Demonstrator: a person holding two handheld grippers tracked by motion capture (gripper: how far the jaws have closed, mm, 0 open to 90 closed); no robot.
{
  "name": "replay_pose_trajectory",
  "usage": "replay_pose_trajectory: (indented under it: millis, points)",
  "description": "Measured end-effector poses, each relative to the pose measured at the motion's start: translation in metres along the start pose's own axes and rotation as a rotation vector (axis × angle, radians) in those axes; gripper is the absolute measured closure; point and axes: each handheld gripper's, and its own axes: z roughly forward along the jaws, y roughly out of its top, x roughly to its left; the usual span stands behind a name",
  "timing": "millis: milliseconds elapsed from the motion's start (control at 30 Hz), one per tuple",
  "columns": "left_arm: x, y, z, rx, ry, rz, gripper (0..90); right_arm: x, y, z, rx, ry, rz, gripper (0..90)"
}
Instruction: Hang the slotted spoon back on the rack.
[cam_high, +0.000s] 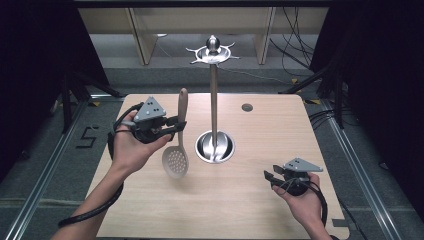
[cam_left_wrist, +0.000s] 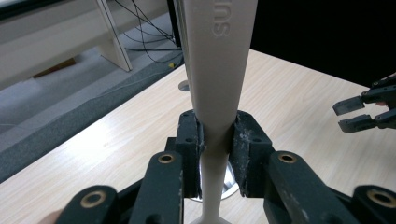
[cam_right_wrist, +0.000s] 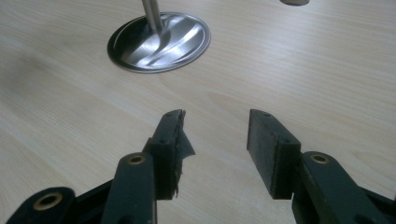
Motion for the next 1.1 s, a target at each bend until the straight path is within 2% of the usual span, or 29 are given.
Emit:
replay_pose_trajectory:
  millis: [33,67,167,400,433,467,567,700,733,833,867,933,1033,1067,1100]
  points:
    - [0.002,0.001,0.000,0.015,-0.002,0.011,73.2,0.000,0.000,0.000,0.000,0.001,0.003,56.4]
    - [0.004,0.002,0.001,0.009,-0.007,-0.006,73.2,0.003,0.000,-0.001,0.006,0.000,0.035,56.3]
    - [0.008,0.003,0.001,0.022,-0.011,0.006,73.2,0.003,0.000,-0.001,0.006,0.000,0.035,56.4]
    - [0.015,0.007,0.002,0.020,-0.020,-0.002,73.2,0.003,0.000,-0.001,0.007,-0.002,0.026,56.4]
    - [0.017,0.008,0.003,0.020,-0.020,-0.007,73.2,-0.001,0.000,0.000,-0.010,-0.011,-0.018,56.3]
    - [0.019,0.009,0.002,0.030,-0.022,0.005,73.2,-0.001,0.000,0.000,-0.009,-0.009,-0.018,56.3]
    - [0.020,0.012,0.003,0.022,-0.019,0.000,73.2,0.000,0.000,-0.001,-0.001,0.000,0.001,56.3]
    - [0.021,0.015,0.004,0.021,-0.020,0.002,73.1,-0.001,0.000,0.000,-0.006,-0.003,-0.010,56.3]
    - [0.023,0.016,0.003,0.033,-0.023,0.012,73.2,-0.001,0.000,-0.001,-0.010,-0.012,-0.014,56.3]
    - [0.023,0.018,0.005,0.029,-0.022,-0.002,73.2,-0.001,0.000,0.000,-0.011,-0.011,-0.017,56.3]
    - [0.024,0.019,0.005,0.029,-0.022,-0.001,73.2,0.001,0.000,-0.001,-0.005,-0.011,0.006,56.3]
    - [0.026,0.021,0.006,0.043,-0.019,0.012,73.1,-0.001,0.000,0.000,-0.011,-0.010,-0.019,56.3]
    - [0.027,0.024,0.007,0.045,-0.022,0.009,73.1,0.000,0.000,0.000,-0.003,0.001,-0.004,56.3]
    - [0.027,0.024,0.008,0.034,-0.023,-0.003,73.1,0.000,0.000,0.000,-0.005,-0.001,-0.009,56.3]
    - [0.028,0.026,0.008,0.045,-0.025,0.007,73.1,-0.001,0.000,0.000,-0.010,-0.010,-0.018,56.3]
